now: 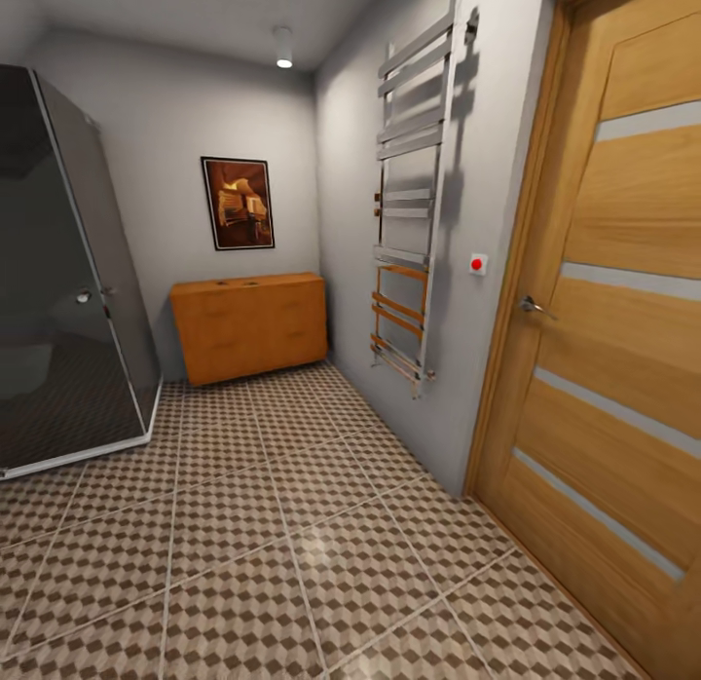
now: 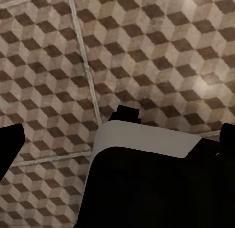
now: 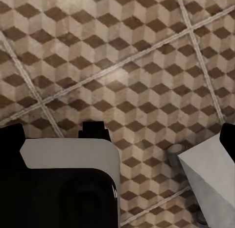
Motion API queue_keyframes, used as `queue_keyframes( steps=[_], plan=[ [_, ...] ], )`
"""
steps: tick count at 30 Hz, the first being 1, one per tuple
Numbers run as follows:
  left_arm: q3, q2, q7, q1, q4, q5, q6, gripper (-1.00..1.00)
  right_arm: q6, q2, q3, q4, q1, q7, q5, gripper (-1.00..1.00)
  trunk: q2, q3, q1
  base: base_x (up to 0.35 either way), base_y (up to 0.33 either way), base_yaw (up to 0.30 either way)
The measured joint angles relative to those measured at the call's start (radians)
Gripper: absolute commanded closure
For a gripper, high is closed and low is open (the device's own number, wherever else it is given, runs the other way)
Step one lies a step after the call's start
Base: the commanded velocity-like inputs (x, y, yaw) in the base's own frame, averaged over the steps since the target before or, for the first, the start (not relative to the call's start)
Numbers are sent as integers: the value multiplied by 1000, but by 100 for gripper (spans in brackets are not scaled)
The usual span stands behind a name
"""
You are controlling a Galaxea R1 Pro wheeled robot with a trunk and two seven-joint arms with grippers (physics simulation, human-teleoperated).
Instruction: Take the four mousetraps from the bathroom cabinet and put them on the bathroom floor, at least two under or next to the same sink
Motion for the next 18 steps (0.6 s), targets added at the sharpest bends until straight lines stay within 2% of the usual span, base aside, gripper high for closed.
queue_keyframes(
  steps=[18],
  plan=[
    [0,1,0,0,1,0,0,-100,0,0,0,0,0,0,0,-100,0,0,0,0,0,273]
  ],
)
